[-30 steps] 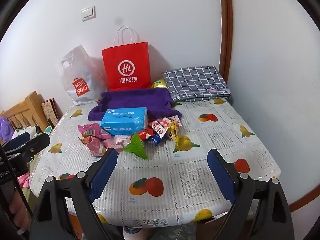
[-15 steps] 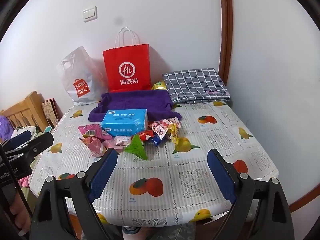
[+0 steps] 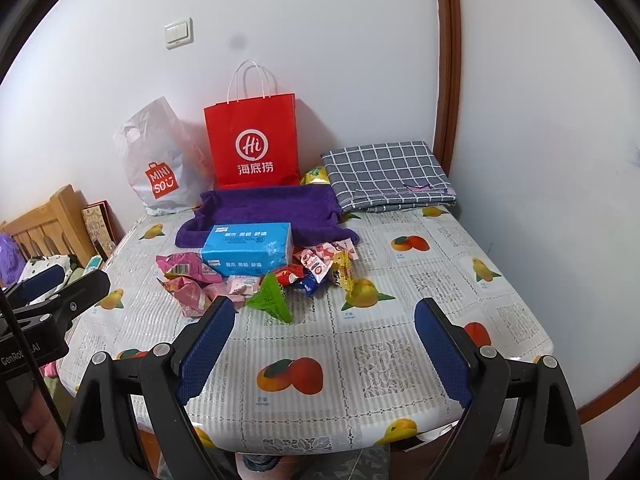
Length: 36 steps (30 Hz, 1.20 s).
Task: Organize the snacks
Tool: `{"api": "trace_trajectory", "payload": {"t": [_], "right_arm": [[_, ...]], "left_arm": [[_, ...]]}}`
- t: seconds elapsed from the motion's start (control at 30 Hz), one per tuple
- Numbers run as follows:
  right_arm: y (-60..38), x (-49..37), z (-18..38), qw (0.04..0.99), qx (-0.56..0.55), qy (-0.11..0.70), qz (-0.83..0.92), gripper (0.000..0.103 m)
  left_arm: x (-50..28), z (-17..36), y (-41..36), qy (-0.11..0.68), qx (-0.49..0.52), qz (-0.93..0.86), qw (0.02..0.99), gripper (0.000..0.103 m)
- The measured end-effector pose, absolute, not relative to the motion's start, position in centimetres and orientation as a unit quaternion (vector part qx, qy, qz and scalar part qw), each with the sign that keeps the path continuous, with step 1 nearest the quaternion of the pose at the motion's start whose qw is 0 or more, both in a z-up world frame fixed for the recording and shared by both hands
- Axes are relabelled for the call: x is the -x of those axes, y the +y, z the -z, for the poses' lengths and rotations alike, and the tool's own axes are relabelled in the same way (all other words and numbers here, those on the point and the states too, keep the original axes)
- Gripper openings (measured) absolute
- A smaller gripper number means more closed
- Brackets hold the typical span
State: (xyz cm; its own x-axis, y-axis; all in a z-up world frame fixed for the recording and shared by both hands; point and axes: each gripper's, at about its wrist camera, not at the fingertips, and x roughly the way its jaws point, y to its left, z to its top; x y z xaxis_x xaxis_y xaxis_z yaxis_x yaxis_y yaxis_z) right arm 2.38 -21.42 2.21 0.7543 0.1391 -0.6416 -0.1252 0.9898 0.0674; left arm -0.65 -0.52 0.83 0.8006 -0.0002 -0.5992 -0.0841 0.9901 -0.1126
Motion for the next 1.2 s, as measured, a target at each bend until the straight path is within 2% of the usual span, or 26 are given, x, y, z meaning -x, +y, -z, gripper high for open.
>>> {"api": "trace_trajectory", "payload": {"t": [1.2], "right_arm": [[-21.03, -1.96, -2.34, 0.938, -0.009, 0.338, -0.076, 0.091]], "left_arm": [[1.37, -1.00, -0.99, 0.307, 0.067, -0.021, 0.949, 0.103]]}}
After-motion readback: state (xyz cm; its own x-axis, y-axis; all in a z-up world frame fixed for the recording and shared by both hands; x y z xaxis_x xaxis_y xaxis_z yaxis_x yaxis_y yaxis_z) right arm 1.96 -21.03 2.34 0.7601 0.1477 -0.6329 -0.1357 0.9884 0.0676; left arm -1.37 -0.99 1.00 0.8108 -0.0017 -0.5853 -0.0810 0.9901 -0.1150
